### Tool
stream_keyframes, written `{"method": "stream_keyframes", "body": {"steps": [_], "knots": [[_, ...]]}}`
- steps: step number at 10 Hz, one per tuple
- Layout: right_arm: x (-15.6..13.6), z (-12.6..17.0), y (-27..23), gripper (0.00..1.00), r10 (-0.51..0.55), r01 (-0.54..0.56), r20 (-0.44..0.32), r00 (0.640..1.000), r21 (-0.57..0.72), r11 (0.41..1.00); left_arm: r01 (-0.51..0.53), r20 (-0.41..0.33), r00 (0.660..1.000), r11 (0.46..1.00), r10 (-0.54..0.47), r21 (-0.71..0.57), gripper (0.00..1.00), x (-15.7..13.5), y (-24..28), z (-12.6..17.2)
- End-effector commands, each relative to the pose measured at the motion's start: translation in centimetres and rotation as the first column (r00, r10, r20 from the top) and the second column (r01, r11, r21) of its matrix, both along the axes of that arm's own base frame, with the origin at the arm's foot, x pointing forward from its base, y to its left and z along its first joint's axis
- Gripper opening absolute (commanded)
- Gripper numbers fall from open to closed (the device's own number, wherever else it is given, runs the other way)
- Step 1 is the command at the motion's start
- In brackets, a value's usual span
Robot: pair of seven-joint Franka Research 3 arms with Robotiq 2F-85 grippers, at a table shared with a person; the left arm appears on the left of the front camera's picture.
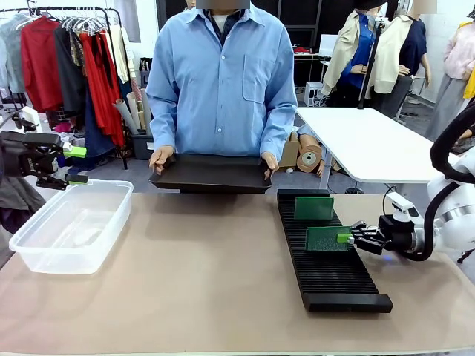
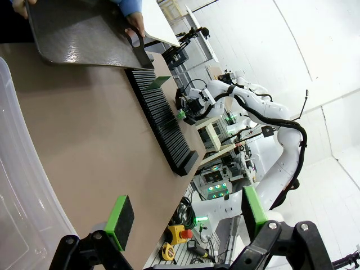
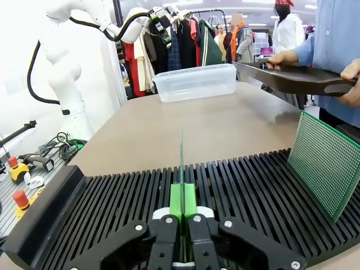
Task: Sort PCBs into racks and boxes based on the side picked up.
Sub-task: If the short side of the Blank PCB is picked up, insert it into the PCB Rack ; if the long side is picked up, place it in the Organizing box.
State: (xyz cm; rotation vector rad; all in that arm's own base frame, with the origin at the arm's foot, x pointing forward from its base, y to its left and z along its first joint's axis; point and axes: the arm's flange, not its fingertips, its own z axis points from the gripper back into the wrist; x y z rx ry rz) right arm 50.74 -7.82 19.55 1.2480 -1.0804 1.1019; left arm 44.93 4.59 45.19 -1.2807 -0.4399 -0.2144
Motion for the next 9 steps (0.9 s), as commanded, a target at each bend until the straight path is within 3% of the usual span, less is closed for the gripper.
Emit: {"method": "stream_keyframes", "body": {"steps": [1,2,9], "knots": [[0.30,-0.02,-0.11,0.00,-0.023,0.023,-0.048,0.999,0.003,1.000,-0.002,0.000,1.000,1.000,0.002,-0.001,1.00,-0.01,0.05,0.09],[0.00,0.00,0.00,0.00,0.000,0.000,0.000,1.000,0.000,1.000,-0.002,0.000,1.000,1.000,0.002,-0.001,1.00,-0.01,0.05,0.09],[0.00,0.00,0.00,0.00,0.000,0.000,0.000,1.000,0.000,1.000,-0.002,0.000,1.000,1.000,0.002,-0.001,1.00,-0.01,0.05,0.09]]}}
